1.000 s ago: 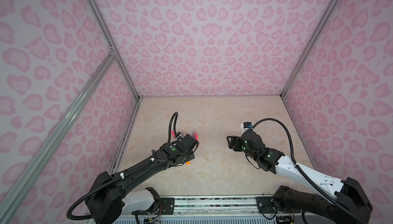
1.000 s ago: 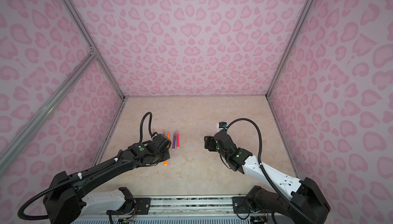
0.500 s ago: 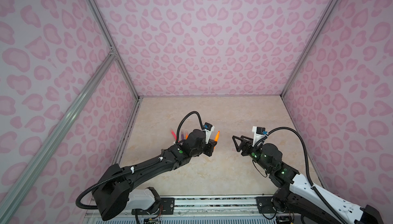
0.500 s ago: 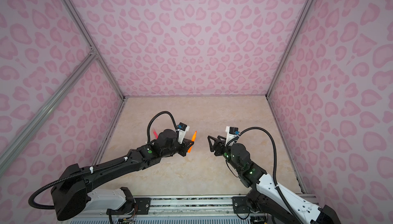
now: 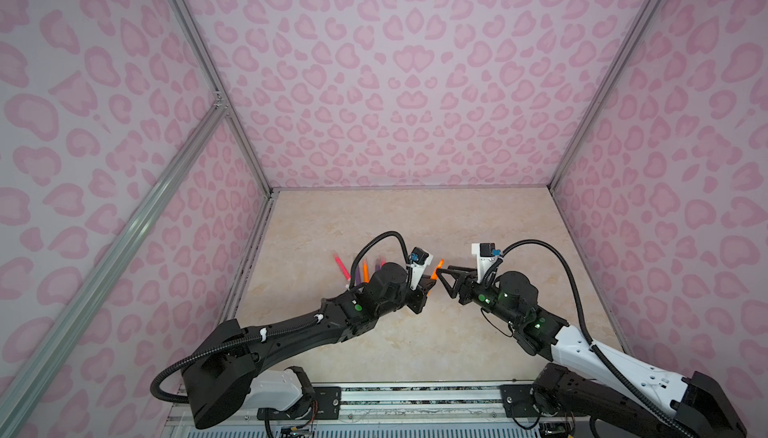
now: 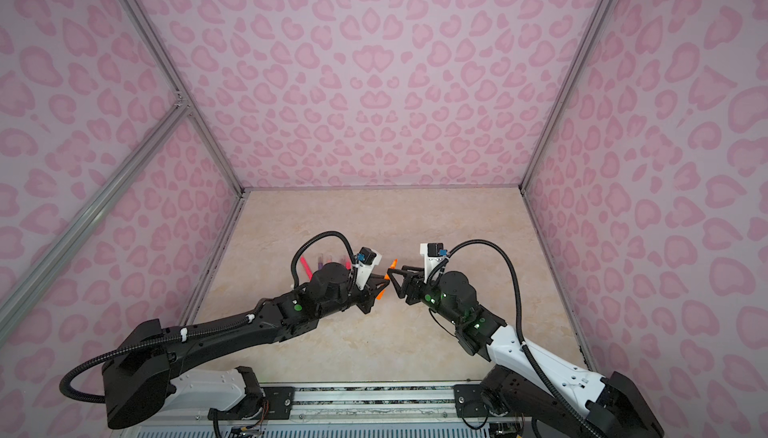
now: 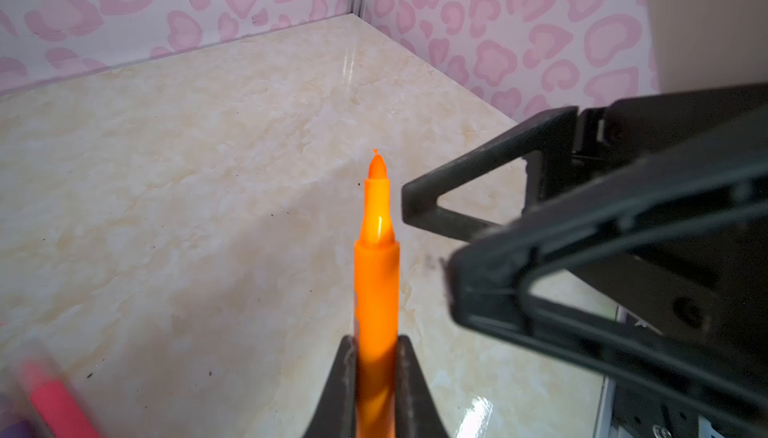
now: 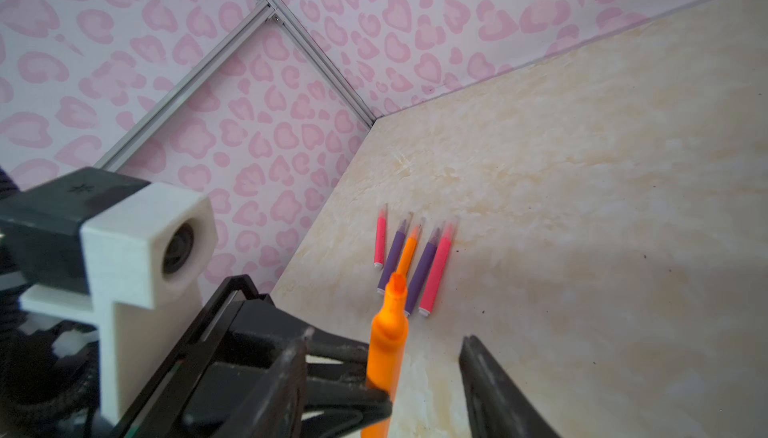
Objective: Insert the pens into the pen caps
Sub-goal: 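Lift the orange marker upright with the left gripper toward the right gripper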
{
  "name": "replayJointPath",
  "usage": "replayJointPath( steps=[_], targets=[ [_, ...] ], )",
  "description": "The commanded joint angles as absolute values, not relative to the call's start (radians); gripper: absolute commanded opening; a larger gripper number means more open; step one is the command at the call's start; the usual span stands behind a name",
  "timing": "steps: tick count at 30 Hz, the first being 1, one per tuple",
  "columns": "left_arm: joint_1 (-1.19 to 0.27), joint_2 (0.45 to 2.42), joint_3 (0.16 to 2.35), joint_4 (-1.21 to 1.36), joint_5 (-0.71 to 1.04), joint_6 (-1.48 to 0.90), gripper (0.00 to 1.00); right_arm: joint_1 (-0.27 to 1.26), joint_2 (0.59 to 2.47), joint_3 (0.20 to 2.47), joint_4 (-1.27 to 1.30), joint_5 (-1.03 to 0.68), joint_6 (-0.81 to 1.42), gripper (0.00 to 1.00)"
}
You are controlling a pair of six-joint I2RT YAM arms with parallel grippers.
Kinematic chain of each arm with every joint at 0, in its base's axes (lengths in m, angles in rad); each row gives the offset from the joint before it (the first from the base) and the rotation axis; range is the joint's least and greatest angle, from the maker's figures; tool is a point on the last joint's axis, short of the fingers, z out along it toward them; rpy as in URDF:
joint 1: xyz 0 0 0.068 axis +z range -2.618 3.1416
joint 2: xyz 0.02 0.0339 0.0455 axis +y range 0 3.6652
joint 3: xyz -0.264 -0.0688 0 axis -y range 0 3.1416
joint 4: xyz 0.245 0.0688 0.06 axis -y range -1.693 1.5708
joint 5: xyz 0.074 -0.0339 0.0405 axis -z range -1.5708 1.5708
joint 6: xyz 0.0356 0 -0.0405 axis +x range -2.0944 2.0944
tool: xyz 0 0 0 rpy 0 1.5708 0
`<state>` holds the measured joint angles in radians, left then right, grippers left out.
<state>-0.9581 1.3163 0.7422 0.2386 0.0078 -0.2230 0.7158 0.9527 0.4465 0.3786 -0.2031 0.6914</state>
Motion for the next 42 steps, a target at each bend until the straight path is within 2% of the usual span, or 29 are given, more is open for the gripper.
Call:
replayJointPath(
  steps=[1,6,15,21,26,29,34,42],
  targets=[
    [-0.969,1.312,0.755,0.282,-0.020,-0.202,0.04,0.717,0.969,0.453,0.417,-0.236,0.708,0.54],
    [-0.985,1.283,0.740,0.288,-0.039,-0.192,0.04,0.719,0.996,0.460,0.415,-0.228,0.715,0.50],
    [-0.996,1.292,0.749,0.284,-0.029,-0.189,0.04,0.724,1.032,0.476,0.419,-0.252,0.726,0.30],
    [-1.000,1.319,0.769,0.268,-0.017,-0.190,0.04,0.726,1.032,0.480,0.409,-0.251,0.729,0.22],
    [-1.000,1.316,0.768,0.264,-0.049,-0.201,0.04,0.727,1.024,0.485,0.387,-0.229,0.721,0.09],
    [-1.000,1.313,0.766,0.265,-0.040,-0.205,0.14,0.731,1.031,0.486,0.394,-0.239,0.726,0.01],
    [-0.999,1.315,0.767,0.265,-0.046,-0.207,0.28,0.744,1.039,0.488,0.407,-0.246,0.727,0.00],
    [-1.000,1.325,0.774,0.259,-0.052,-0.210,0.28,0.749,1.051,0.483,0.427,-0.258,0.743,0.00]
  ],
)
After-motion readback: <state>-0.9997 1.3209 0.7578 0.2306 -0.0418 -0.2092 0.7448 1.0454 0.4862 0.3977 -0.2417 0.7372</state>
